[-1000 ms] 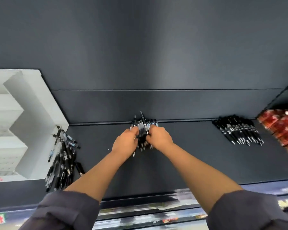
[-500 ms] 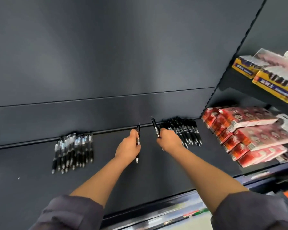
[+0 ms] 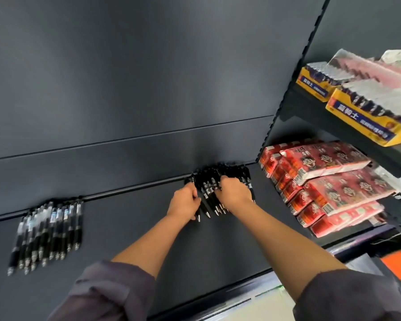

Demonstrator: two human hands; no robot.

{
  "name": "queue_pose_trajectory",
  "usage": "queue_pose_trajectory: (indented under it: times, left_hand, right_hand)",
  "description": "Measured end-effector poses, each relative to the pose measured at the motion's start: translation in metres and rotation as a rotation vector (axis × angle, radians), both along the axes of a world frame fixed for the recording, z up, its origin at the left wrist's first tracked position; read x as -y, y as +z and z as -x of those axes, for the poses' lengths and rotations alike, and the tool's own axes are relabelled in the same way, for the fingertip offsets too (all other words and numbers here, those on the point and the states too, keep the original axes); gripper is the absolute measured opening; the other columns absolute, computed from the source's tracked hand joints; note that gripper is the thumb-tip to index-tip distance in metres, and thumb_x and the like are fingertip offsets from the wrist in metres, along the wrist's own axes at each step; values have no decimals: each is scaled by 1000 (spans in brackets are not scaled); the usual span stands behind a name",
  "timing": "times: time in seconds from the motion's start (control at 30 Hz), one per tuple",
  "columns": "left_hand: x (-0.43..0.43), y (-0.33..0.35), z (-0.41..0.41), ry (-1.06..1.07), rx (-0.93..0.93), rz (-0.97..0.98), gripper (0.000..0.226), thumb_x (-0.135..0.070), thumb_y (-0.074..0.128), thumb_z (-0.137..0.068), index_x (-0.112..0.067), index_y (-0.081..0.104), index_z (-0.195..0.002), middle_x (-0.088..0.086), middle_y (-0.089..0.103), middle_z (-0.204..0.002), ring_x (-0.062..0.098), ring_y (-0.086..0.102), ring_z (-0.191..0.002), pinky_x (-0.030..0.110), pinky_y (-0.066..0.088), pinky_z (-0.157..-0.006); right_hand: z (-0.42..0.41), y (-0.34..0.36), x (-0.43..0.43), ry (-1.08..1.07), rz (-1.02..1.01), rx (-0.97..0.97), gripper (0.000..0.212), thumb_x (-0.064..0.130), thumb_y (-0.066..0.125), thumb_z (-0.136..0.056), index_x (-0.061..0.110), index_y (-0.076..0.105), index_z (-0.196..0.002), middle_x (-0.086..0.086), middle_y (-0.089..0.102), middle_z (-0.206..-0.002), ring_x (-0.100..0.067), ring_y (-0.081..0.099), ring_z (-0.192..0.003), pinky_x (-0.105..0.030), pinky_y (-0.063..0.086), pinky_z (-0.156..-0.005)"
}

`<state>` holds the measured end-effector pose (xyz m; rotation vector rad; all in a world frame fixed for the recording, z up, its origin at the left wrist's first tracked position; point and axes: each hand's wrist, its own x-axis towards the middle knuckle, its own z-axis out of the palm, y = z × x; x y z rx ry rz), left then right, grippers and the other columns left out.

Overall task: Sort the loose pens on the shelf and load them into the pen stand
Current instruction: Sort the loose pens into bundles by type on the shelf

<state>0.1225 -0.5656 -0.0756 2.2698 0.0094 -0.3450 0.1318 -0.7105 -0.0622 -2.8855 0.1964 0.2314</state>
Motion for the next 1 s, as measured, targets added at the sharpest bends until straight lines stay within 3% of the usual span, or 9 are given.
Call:
queue_pose_trajectory:
  times: [0.13,0.27,0.37,0.53,0.63,0.77,1.0]
  left_hand:
    - [14,-9,-8,9,-25,8,15,-8,52,-89,-16,46,-79,7,53,-87,19,56,-63,36,56,-56]
    - [17,-16,-12,46,86,-66,10,-6,57,-85,-14,50,-84,11,41,-118,24,52,-95,26,42,-88]
    - [17,-19,-16,75,43,-57,11,-6,58,-85,-11,56,-95,13,40,-122,26,50,-108,23,36,-94]
    - [14,-13,-16,12,57,-59,11,-8,58,-86,-9,60,-97,9,50,-120,21,51,-109,18,34,-84]
    - [3,-6,-13,3,89,-78,9,-11,58,-87,-11,60,-96,8,50,-120,22,50,-111,23,38,-89]
    - [-24,10,-6,-20,165,-141,6,-16,56,-89,-14,59,-95,6,50,-117,23,49,-111,30,42,-93]
    - [-97,41,20,-10,338,-393,12,-23,50,-92,-18,57,-100,4,52,-110,24,48,-106,39,44,-87]
  right_hand:
    - [2,3,6,19,-20,-10,23,22,48,-93,6,52,-109,-16,61,-110,-37,60,-101,-34,41,-68]
    - [1,6,6,24,-27,-20,21,20,48,-93,7,52,-108,-16,61,-109,-37,59,-100,-34,42,-68]
    - [2,6,7,52,-26,-27,19,17,47,-92,6,52,-107,-16,61,-109,-36,59,-99,-34,40,-67]
    - [3,8,3,91,-23,3,19,18,47,-93,7,52,-107,-14,59,-110,-35,59,-96,-32,40,-65]
    - [2,13,-4,116,-15,36,20,19,48,-93,8,53,-109,-12,58,-111,-34,59,-97,-33,42,-66]
    - [1,22,-24,192,-25,88,26,22,50,-93,9,54,-115,-13,54,-118,-35,55,-106,-38,47,-80]
    - [6,36,-86,387,135,203,31,32,50,-93,14,54,-118,-9,55,-119,-32,51,-112,-39,43,-85]
